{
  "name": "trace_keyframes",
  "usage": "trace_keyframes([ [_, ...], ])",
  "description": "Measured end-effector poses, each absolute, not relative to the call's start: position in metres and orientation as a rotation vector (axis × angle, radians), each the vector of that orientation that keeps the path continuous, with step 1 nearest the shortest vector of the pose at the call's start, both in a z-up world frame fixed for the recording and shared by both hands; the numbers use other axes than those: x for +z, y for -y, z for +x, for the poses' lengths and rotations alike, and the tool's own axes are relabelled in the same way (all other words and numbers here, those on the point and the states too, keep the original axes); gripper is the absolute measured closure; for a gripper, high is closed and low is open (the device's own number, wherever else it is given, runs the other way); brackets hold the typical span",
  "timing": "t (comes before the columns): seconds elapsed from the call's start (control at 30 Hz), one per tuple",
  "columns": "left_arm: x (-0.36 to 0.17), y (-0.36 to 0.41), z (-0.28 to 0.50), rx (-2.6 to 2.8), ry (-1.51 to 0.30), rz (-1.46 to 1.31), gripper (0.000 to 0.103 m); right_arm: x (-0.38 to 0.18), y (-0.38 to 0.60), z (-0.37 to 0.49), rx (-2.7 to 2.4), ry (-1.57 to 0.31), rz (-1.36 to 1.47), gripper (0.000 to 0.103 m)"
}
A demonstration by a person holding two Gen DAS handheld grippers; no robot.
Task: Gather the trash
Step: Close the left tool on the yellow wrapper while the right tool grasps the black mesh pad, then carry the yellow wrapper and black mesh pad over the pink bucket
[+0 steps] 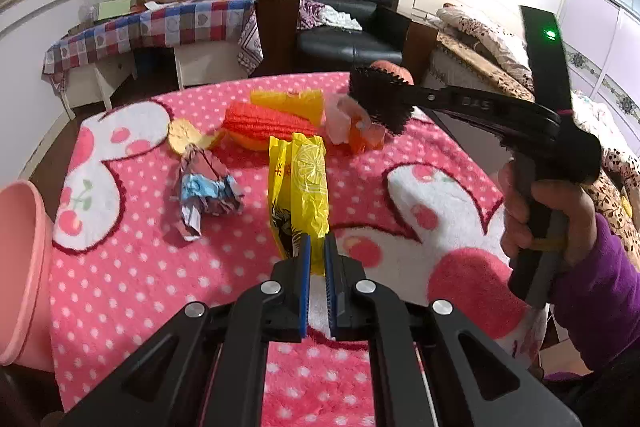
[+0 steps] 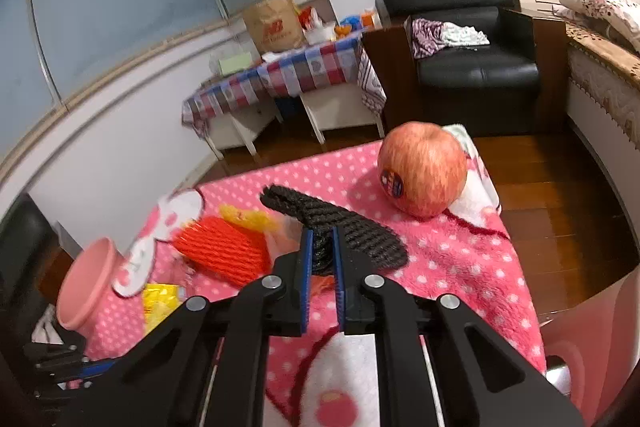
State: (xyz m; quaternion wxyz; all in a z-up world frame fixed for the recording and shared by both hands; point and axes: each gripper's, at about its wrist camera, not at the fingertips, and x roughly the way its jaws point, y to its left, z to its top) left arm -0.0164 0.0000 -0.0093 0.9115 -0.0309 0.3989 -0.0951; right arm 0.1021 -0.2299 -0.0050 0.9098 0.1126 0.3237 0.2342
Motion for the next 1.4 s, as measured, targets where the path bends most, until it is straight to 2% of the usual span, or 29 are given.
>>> trace_keyframes([
  [0.43, 0.019, 0.000, -0.028, -0.162, -0.753, -0.058, 0.097, 0.032, 0.248, 0.059, 0.547, -0.571, 0.315, 0.093],
  [1.4, 0.041, -0.047, -0.052, -0.032, -0.680, -0.105, 0.097, 0.041, 0.203, 0.036, 0.678, -0.585, 0.254, 0.093],
])
